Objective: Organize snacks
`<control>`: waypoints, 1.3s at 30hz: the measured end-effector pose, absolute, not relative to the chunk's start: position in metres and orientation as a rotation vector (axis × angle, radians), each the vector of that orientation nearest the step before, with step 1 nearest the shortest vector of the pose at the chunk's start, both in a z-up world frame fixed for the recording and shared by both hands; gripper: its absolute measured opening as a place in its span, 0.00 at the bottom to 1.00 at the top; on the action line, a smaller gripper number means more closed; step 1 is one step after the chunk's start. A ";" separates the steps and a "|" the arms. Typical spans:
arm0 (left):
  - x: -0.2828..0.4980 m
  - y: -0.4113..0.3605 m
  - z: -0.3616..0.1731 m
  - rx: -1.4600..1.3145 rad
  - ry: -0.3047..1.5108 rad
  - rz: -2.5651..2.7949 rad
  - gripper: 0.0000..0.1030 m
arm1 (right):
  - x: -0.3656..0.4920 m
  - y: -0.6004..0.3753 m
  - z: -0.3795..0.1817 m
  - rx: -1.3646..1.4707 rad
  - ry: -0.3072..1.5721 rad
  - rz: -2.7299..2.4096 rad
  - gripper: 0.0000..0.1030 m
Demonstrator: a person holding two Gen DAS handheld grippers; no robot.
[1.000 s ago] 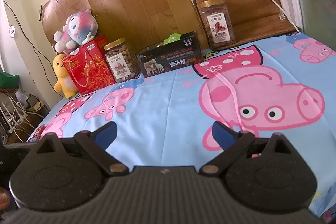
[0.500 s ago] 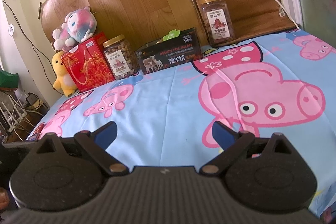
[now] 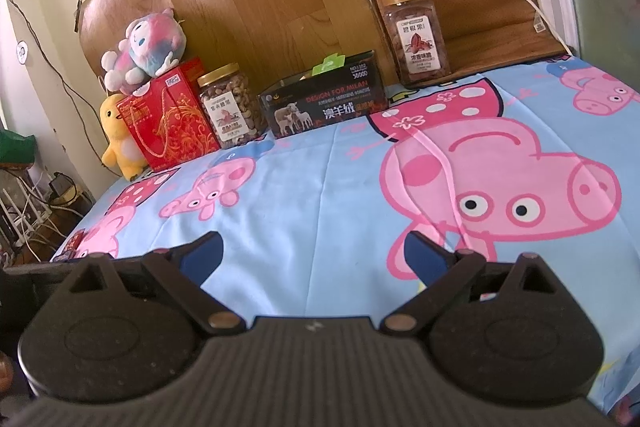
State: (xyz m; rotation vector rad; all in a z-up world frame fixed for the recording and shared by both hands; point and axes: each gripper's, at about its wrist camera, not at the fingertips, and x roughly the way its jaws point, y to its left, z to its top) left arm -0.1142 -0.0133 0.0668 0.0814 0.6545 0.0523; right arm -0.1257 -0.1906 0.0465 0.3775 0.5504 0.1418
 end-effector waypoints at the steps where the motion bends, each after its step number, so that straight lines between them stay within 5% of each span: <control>1: -0.114 -0.013 0.067 0.082 0.654 0.051 1.00 | -0.125 -0.191 0.047 0.376 0.551 0.144 0.96; 39: -0.110 -0.011 0.067 0.086 0.668 0.077 1.00 | -0.120 -0.190 0.045 0.347 0.577 0.161 0.97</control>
